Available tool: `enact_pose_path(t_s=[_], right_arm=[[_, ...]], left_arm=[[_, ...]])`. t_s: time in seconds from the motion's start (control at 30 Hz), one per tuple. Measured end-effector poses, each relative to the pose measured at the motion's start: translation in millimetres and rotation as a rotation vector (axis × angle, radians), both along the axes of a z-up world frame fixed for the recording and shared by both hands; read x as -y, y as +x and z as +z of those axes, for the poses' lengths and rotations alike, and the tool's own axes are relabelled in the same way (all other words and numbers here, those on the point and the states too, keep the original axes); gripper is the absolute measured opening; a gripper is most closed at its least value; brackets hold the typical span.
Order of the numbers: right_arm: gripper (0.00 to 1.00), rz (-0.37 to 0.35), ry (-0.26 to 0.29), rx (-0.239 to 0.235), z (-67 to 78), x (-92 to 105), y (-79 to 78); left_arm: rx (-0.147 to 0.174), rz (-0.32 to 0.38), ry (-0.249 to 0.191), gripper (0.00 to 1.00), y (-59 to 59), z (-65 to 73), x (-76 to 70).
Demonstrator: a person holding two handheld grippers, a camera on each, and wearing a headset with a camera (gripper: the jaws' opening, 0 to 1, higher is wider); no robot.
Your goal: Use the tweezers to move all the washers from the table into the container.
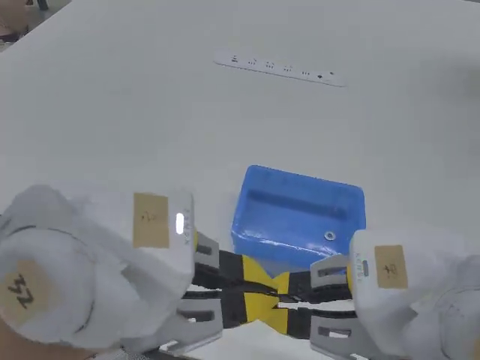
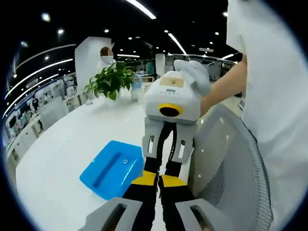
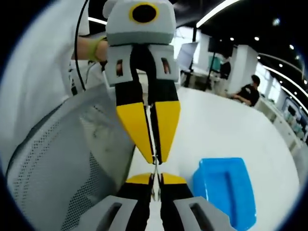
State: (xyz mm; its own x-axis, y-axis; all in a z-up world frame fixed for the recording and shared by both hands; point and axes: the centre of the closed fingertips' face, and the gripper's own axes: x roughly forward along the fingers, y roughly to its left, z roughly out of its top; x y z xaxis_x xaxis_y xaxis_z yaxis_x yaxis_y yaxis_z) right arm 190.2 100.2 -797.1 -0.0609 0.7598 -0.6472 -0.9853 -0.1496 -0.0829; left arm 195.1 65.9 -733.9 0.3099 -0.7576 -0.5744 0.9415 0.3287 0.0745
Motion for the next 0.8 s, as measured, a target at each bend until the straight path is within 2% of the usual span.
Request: enact_pose_path(t_s=[0.07, 0.1, 0.17, 0.37, 0.47, 0.53, 0.67, 0.8], right_arm=[[0.03, -0.032, 0.005, -0.015, -2.0, -0.8, 5.8], [0.04, -0.056, 0.017, -0.025, -2.4, -2.4, 10.3], [0.04, -0.084, 0.017, -0.028, -4.7, -3.2, 18.3], [0.05, -0.174, 0.036, -0.06, -9.6, -3.7, 40.4], [0.05, -0.185, 0.046, -0.069, -10.6, -5.8, 45.8], [0.05, -0.197, 0.057, -0.079, -10.6, -7.4, 49.3], [0.05, -0.236, 0.09, -0.134, -7.7, -8.5, 51.4], [0.05, -0.248, 0.112, -0.145, -4.5, -11.3, 51.9]], left_arm=[[0.009, 0.003, 0.013, 0.0, 4.1, -1.4, -1.1], [0.002, -0.008, 0.015, 0.0, 6.3, -2.2, -2.0], [0.016, -0.01, 0.051, 0.0, 14.4, -4.5, -6.0], [0.007, -0.053, 0.102, 0.0, 33.5, -11.7, -11.0], [-0.001, -0.071, 0.12, 0.0, 39.8, -13.8, -12.3], [-0.004, -0.076, 0.123, 0.0, 42.6, -12.9, -13.3], [-0.018, -0.088, 0.134, 0.0, 45.4, -11.8, -14.3], [-0.014, -0.11, 0.159, 0.0, 45.7, -8.8, -14.0]])
